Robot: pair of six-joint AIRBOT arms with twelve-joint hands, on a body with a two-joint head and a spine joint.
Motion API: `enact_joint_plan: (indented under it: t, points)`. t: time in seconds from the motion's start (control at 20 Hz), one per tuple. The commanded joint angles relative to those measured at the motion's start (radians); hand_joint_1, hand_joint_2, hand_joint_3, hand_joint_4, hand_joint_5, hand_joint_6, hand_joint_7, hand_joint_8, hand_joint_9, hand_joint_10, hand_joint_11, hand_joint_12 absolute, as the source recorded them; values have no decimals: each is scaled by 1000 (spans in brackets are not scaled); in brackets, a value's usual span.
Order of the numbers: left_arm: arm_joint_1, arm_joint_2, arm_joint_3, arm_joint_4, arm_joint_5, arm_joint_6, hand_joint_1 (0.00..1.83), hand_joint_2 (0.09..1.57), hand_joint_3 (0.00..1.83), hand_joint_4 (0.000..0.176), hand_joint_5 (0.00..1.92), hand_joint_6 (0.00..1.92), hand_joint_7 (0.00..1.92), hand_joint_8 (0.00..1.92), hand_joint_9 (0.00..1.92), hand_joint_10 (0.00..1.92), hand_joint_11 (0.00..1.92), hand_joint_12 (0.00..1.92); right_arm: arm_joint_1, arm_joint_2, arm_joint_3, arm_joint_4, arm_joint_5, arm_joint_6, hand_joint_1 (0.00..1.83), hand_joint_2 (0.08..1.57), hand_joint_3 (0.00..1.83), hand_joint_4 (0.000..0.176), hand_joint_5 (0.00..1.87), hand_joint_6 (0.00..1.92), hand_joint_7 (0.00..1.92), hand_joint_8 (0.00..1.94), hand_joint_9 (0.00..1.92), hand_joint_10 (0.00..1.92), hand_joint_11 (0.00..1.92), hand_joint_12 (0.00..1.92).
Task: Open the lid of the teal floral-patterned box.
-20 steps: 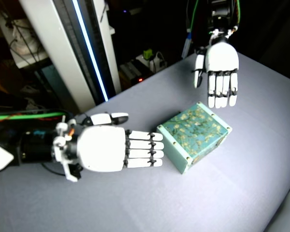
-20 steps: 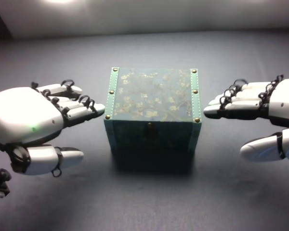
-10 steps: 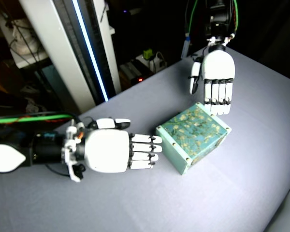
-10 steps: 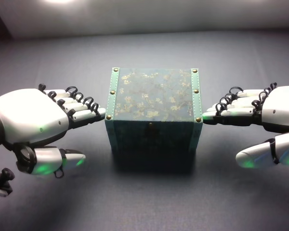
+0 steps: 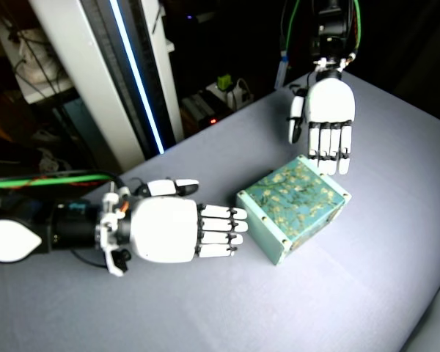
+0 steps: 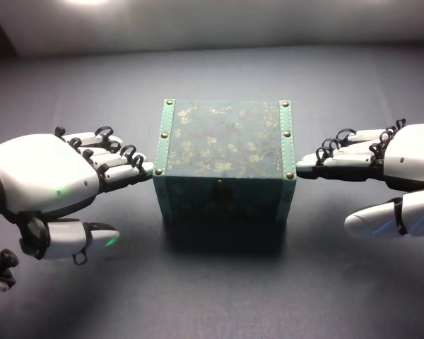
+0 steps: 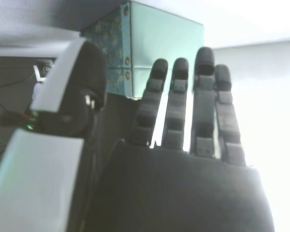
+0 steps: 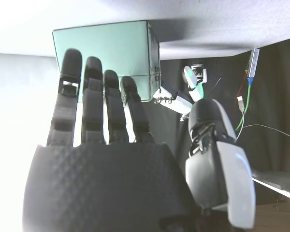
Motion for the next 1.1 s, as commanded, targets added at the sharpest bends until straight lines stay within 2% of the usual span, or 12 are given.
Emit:
enact_joint_plan:
  t: [0.0,0.15,0.3,0.4,0.5,0.55,0.65,0.75,0.85,0.95,1.0,1.05]
  points:
    - [-12,-2,6,-14,-99,-3,278,1431,2,0,84,7,129,5,236,5,89,242,6,-4,2,52,107,9,0,1340,13,0,88,1,93,1,158,7,1,559]
    - [-24,-16,11,-13,-102,-2,222,1423,0,0,116,10,182,17,232,1,98,242,6,-6,4,58,111,9,0,1364,13,0,93,2,104,4,136,7,18,482]
    - [-41,-24,5,3,-128,-3,303,1431,0,0,67,1,174,2,219,1,102,190,9,-9,5,58,117,9,0,1370,1,0,94,0,118,0,159,2,54,539]
    - [-46,-25,2,16,-137,-11,156,1450,9,0,66,10,101,6,181,0,88,181,14,-13,6,60,131,9,0,1340,0,0,90,4,105,3,124,1,0,434]
    - [-45,-25,3,24,-143,-30,246,1428,0,0,97,12,118,8,188,7,108,194,16,-14,5,66,144,9,0,1331,0,0,110,6,113,3,152,10,36,421]
    - [-44,-25,3,27,-149,-39,335,1402,0,0,137,17,151,14,212,12,146,216,17,-14,5,73,152,9,0,1335,0,0,110,1,109,0,186,6,56,494]
    - [-45,-25,2,34,-167,-55,331,1396,0,0,146,13,160,11,217,9,152,223,17,-15,5,94,172,9,0,1354,0,0,99,2,97,5,184,1,19,566]
    - [-46,-23,1,37,-193,-63,361,1409,0,0,165,5,197,7,247,7,178,263,17,-16,4,114,199,9,0,1370,0,0,106,1,104,2,137,3,0,478]
    - [-49,-23,1,32,-220,-66,354,1406,0,0,156,2,222,0,279,0,148,463,17,-16,3,130,221,9,0,1382,4,0,117,2,109,1,142,2,0,504]
    - [-51,-23,2,15,-253,-66,241,1416,2,0,120,0,198,1,253,0,97,496,18,-16,6,148,240,9,0,1395,9,0,143,9,125,6,140,1,0,463]
    - [-51,-23,3,2,-270,-66,278,1408,2,0,134,0,197,0,257,0,105,568,18,-16,6,159,250,9,0,1405,10,0,152,8,139,7,136,0,0,415]
    - [-50,-25,6,-19,-293,-66,374,1407,2,0,165,1,274,4,580,44,388,916,18,-16,7,175,262,8,0,1396,3,0,163,8,139,4,121,2,0,337]
